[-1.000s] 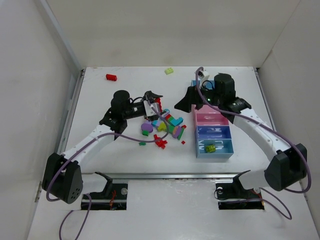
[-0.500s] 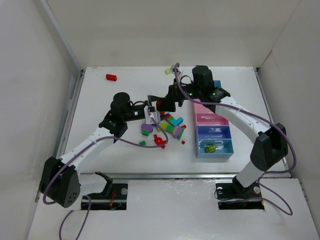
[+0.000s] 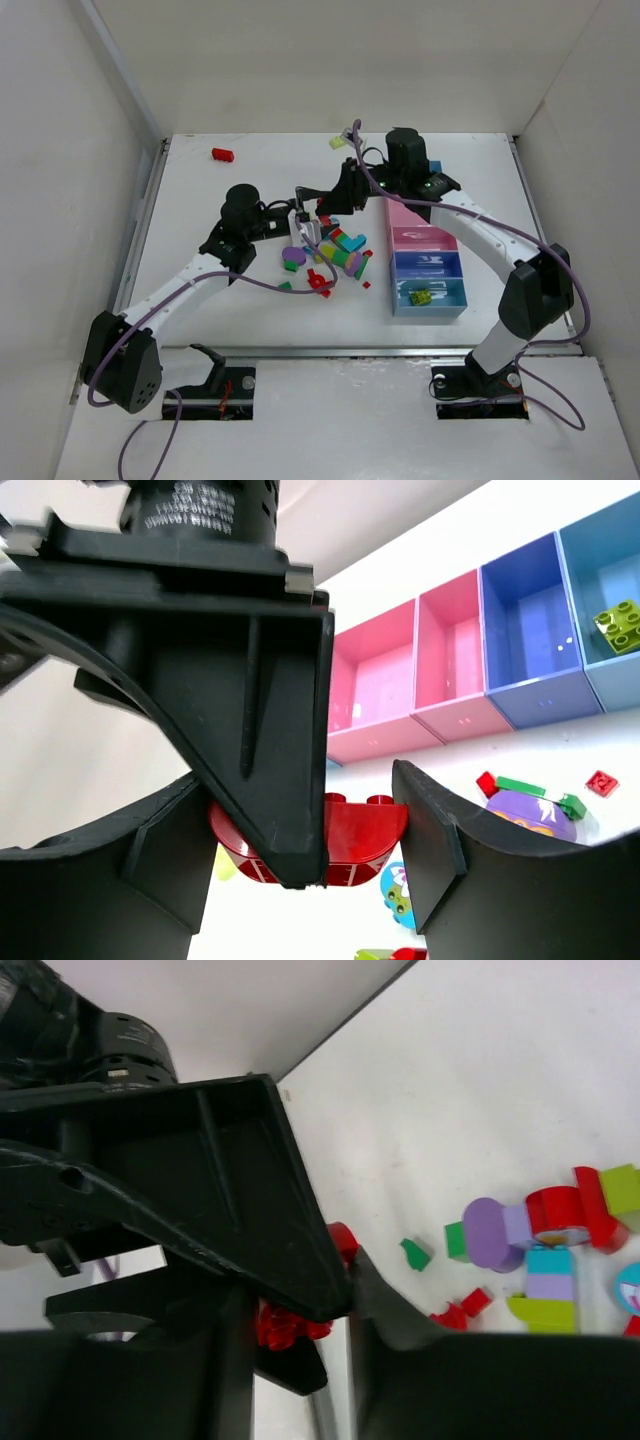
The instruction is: Sort the legos into containers by color
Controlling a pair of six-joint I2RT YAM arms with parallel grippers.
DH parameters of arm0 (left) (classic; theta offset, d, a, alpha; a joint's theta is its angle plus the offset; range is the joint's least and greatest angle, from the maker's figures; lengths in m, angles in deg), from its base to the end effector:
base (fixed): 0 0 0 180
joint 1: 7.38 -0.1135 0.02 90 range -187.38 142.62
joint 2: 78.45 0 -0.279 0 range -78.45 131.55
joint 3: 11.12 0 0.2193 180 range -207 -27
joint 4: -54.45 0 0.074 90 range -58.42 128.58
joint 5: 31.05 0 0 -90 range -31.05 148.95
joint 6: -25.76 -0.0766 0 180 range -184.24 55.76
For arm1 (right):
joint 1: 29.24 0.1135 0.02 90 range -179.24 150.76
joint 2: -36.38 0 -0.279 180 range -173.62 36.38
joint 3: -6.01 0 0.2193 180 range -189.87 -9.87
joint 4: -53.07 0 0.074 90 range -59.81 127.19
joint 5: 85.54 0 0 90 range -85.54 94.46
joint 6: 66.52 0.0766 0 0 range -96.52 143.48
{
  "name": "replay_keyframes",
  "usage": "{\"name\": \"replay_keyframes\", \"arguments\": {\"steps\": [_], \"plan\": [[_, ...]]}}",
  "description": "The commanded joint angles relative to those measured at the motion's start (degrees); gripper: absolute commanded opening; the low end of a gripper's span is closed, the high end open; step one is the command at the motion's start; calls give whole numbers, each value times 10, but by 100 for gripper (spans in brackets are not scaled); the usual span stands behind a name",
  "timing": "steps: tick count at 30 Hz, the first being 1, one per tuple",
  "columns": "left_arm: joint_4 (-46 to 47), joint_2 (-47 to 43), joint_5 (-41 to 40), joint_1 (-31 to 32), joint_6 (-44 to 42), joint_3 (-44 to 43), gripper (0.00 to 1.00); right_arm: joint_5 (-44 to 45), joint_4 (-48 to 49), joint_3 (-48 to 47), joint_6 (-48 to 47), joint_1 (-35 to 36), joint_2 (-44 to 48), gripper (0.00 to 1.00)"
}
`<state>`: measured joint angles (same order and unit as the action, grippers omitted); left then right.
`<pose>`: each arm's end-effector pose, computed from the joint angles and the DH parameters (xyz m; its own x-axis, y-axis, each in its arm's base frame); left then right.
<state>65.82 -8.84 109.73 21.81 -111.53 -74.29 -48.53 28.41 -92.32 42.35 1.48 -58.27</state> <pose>0.2004 -0.1799 0.3609 0.7726 0.1006 -0.6269 0.6111 0.1499 0.7772 0.2899 0.2434 0.3627 -0.5980 -0.1289 -0.7911 -0.7979 0.1884 0.5725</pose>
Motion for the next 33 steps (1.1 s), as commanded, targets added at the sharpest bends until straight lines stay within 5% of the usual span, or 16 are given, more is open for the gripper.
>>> {"name": "replay_keyframes", "arguments": {"steps": [1, 5, 6, 7, 9, 10, 16, 21, 25, 29, 33], "plan": [[19, 4, 5, 6, 36, -24, 0, -18, 21, -23, -39, 14, -4, 10], [19, 4, -7, 6, 41, -24, 40, -5, 21, -23, -39, 14, -4, 0], [19, 9, -12, 6, 47, -24, 53, 0, 21, -23, -32, 14, -4, 0], [19, 9, -12, 6, 47, -24, 76, 0, 21, -23, -26, 8, -4, 0], [19, 9, -37, 6, 53, -24, 97, 26, 21, -23, -20, -6, -4, 0], [19, 15, -49, 6, 68, -24, 100, 39, 21, -17, -20, -14, 2, 0], [19, 48, -138, -32, 156, -68, 100, 163, 21, -6, 46, -92, 12, 0], [-93, 147, -162, -115, 186, -192, 100, 223, 21, 0, 101, -154, 6, 0], [-181, 217, -168, -156, 93, -270, 94, 271, -9, 0, 101, -182, -16, 0], [-229, 291, -181, -201, 5, -343, 72, 286, -27, -5, 96, -208, -40, 0], [-286, 347, -176, -237, -74, -409, 68, 317, -52, -11, 77, -221, -51, 0]]}}
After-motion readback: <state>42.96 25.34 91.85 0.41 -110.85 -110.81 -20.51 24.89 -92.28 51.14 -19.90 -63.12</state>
